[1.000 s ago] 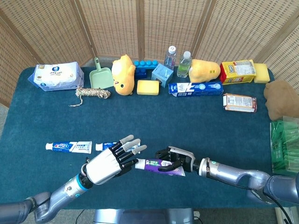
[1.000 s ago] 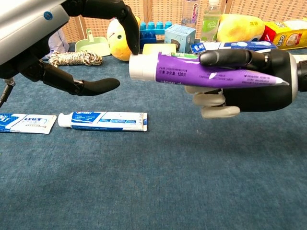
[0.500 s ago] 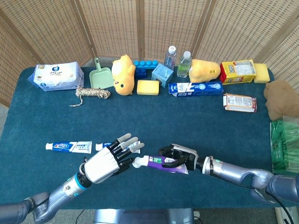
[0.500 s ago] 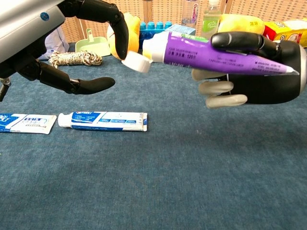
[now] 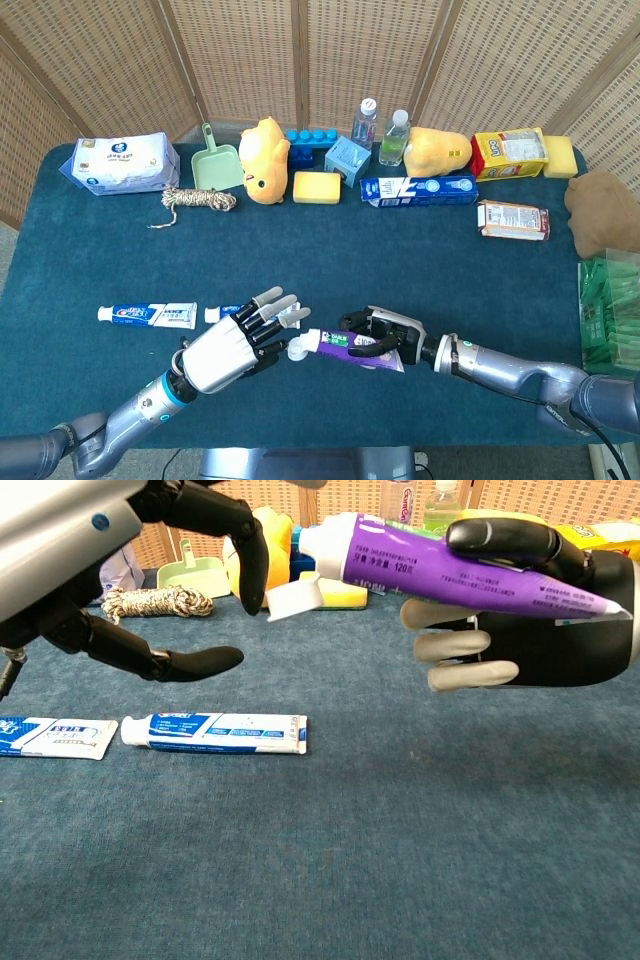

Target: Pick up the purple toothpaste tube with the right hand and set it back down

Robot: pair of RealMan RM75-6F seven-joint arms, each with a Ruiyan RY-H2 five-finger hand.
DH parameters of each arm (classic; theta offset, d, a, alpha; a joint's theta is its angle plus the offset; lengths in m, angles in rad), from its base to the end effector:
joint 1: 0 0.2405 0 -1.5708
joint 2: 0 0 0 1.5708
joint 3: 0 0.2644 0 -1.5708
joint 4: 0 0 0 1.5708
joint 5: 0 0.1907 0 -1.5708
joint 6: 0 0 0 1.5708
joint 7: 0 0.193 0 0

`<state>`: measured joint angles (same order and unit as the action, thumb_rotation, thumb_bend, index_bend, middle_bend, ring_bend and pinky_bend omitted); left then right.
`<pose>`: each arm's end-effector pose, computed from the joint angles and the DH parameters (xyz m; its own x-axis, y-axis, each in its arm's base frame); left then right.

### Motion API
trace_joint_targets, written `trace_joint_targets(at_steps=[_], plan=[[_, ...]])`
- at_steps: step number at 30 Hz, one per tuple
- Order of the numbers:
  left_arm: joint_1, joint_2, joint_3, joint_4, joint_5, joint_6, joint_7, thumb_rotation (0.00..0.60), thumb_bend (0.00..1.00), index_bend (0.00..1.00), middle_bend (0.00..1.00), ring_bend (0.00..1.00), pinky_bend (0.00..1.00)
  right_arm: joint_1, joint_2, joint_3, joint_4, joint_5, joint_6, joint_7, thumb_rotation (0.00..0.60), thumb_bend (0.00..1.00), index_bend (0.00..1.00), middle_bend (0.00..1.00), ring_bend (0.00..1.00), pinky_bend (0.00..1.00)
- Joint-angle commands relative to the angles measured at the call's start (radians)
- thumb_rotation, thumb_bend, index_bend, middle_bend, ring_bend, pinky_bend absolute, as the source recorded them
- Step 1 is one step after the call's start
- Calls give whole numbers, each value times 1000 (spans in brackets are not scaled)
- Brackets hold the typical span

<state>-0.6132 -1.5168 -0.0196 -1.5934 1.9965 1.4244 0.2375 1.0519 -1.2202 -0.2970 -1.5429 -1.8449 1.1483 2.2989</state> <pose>-0.0544 0.2561 0.0370 0.2552 -0.1637 0.9529 0.4591 -0.8469 -0.2684 -0.0852 -0.3160 0.0275 -0.6679 -0.7077 -0.2305 -0.4100 0.6083 -0.6796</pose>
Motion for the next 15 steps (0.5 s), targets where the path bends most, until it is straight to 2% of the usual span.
trace_joint_targets(at_steps=[1,7,15], plan=[[-1,-2,1,0,-1,-3,-1,600,241,422,157,122,141,1,1,3,-4,5,2,1,600,356,874,772,718,798],[2,8,-1,-11,1,6,2,600,241,404,151,120,141,6,3,3,-4,19,-26,-29,600,357,873,772,718,798],[65,131,13,-117,10,98,10,600,241,395,151,119,140,5,7,22,-22,122,-166,-234,600,357,874,772,718,798]])
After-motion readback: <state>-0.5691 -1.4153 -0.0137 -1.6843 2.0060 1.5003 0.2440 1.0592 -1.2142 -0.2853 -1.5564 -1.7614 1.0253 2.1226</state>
